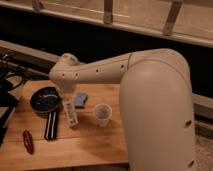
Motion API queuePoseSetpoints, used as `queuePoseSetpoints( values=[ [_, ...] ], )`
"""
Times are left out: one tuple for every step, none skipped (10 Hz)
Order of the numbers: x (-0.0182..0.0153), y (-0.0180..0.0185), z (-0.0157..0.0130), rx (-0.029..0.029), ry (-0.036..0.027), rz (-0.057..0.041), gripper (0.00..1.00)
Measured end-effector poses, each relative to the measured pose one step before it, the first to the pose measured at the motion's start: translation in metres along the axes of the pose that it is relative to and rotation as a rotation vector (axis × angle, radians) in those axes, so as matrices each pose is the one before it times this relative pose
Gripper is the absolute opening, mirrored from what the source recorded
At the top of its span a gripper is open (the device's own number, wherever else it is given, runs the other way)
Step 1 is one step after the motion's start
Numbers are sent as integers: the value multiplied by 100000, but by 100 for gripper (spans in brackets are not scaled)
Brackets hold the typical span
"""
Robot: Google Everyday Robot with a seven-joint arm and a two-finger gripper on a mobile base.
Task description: Stand the bottle upright
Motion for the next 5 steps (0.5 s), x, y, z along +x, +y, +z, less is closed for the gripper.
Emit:
queuePoseSetpoints(
  values=[
    [-239, -126, -23, 127, -663, -84, 0],
    [-487, -238, -72, 226, -1369, -191, 0],
    [-425, -253, -66, 291, -1149, 3, 0],
    [-411, -189, -127, 259, -1183, 115, 0],
    [-292, -113, -126, 155, -990, 255, 0]
  ],
)
